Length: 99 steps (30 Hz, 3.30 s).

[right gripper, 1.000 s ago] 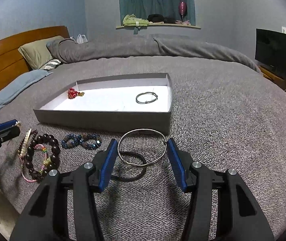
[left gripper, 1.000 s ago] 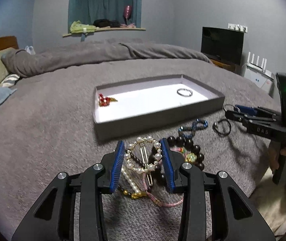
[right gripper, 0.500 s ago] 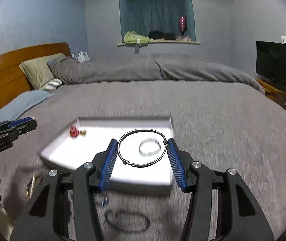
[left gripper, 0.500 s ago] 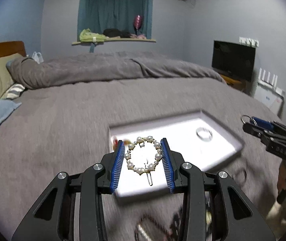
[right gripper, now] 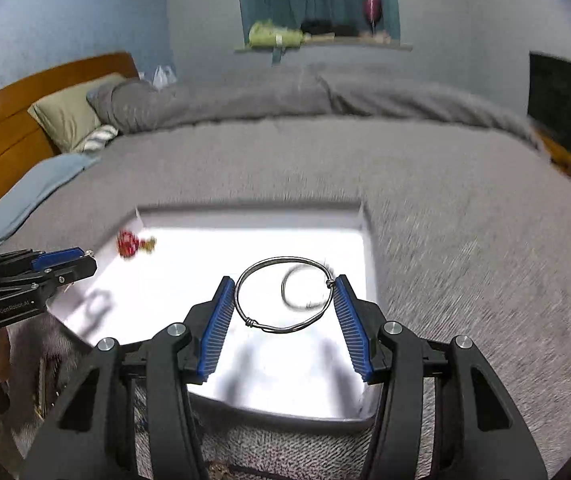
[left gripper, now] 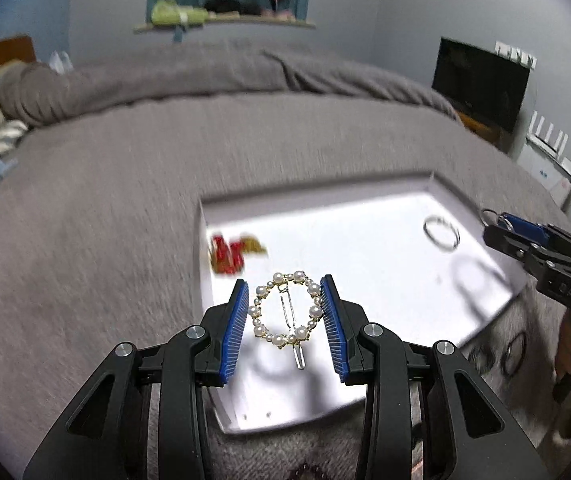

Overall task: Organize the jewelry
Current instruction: 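Lower the pearl clip and silver bangle into the tray and open both tools, then withdraw both tools from the tray toward the remaining bracelets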

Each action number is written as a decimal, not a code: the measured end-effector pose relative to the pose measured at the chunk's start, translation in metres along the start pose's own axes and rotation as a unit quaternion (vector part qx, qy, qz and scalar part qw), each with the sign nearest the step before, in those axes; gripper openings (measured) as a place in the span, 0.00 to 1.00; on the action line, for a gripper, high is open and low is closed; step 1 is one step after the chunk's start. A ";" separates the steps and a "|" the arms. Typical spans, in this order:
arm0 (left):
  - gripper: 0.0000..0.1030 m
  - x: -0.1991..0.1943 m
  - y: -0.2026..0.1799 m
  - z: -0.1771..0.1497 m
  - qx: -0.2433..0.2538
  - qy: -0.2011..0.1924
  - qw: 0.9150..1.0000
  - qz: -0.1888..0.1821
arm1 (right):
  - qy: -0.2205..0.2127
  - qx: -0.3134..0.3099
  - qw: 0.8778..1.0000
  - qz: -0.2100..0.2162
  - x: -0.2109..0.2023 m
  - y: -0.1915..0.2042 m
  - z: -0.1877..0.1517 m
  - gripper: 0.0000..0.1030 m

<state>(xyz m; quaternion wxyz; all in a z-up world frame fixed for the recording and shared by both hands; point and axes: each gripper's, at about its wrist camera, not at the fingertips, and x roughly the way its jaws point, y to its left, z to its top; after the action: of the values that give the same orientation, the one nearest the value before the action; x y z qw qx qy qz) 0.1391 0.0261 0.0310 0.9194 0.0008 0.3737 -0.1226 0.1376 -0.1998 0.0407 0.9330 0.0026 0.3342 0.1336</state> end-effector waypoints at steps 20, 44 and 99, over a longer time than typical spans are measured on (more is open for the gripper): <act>0.37 0.020 -0.005 -0.011 0.032 0.058 0.998 -0.003 | 0.080 -0.041 0.996 -0.016 0.020 0.016 -0.011 0.49; 0.38 0.031 -0.008 -0.015 0.051 0.068 0.996 0.007 | 0.103 -0.052 0.993 -0.027 0.029 0.015 -0.017 0.50; 0.92 -0.056 0.003 -0.044 -0.012 -0.124 0.989 0.085 | -0.134 0.035 0.990 -0.038 -0.067 -0.005 -0.029 0.95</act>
<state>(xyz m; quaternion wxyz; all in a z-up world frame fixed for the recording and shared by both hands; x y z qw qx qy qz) 0.0707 0.0456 0.0378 0.9658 0.0057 0.2565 -0.0389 0.0708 -0.2238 0.0595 0.9731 0.0405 0.2105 0.0844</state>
